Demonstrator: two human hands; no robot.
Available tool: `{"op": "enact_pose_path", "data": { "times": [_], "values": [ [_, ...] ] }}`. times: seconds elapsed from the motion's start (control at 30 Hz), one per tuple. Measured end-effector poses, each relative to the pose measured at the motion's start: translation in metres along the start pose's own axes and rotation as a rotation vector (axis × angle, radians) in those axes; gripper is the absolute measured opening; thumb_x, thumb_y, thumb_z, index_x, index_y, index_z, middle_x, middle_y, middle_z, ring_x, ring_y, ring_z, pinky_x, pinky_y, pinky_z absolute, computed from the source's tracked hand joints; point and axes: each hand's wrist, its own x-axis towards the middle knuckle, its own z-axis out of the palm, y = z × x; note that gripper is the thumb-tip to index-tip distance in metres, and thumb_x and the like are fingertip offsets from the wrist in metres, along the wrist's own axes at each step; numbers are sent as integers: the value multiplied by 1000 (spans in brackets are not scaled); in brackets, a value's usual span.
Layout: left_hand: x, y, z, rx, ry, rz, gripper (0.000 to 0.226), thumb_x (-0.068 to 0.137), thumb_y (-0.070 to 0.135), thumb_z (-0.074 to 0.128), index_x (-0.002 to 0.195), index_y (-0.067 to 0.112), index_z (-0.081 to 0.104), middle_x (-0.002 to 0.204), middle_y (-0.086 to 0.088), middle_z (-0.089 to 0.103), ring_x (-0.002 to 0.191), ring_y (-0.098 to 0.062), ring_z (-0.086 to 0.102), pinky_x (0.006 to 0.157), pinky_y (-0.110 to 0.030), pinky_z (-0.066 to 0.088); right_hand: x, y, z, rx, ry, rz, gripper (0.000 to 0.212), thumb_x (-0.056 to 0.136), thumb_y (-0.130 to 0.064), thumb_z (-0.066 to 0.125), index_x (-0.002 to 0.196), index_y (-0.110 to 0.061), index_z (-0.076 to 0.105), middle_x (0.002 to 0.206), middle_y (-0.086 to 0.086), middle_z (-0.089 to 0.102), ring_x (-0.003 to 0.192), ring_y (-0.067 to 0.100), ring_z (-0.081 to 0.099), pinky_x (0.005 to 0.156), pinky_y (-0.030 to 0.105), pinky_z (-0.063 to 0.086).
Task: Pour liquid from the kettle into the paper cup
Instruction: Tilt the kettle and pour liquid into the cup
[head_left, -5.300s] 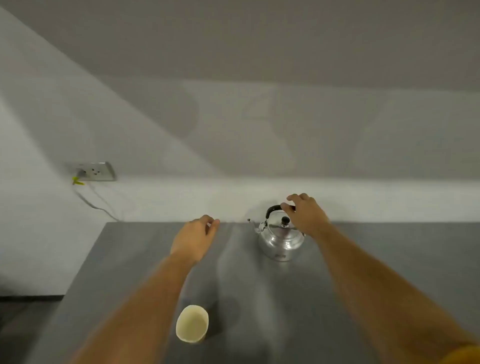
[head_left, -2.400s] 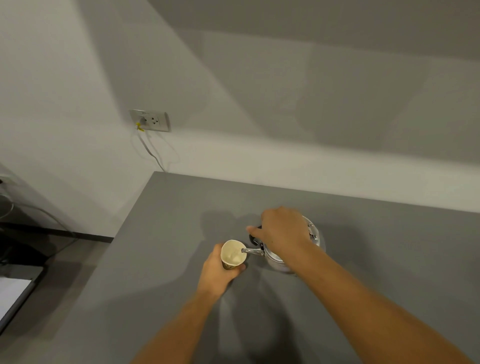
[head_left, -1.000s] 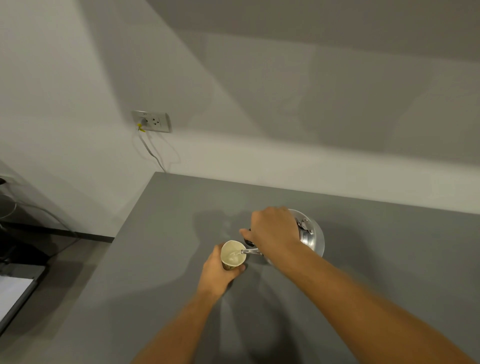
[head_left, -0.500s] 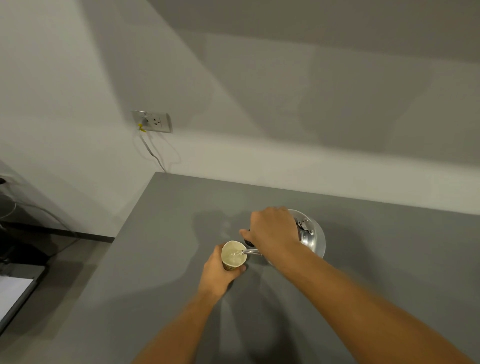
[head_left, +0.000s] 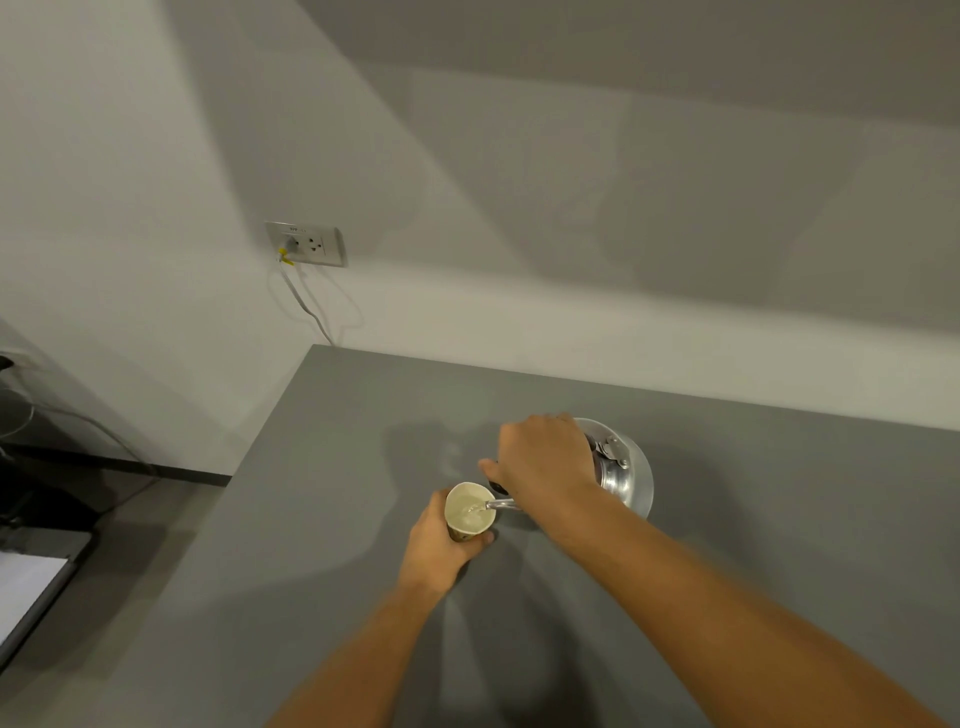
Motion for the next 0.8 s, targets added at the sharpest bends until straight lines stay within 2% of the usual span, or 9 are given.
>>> {"op": "enact_pose_path", "data": {
  "times": [0.5,0.8],
  "values": [
    [-1,2,0,-11,6,-2,61,69,33,92,119,32,57,106,14,72,94,4,67,72,-13,46,0,0,0,-21,2,-8,54,86,-49,60,53,-20,28,72,6,65,61,25,41,66,36,29],
    [-2,4,0,8,9,-10,58,69,32,91,116,33,57,103,13,72,90,10,64,67,-6,45,0,2,1,-31,-7,-4,54,85,-49,60,52,-20,29,68,5,62,60,25,41,65,35,29]
  ]
}}
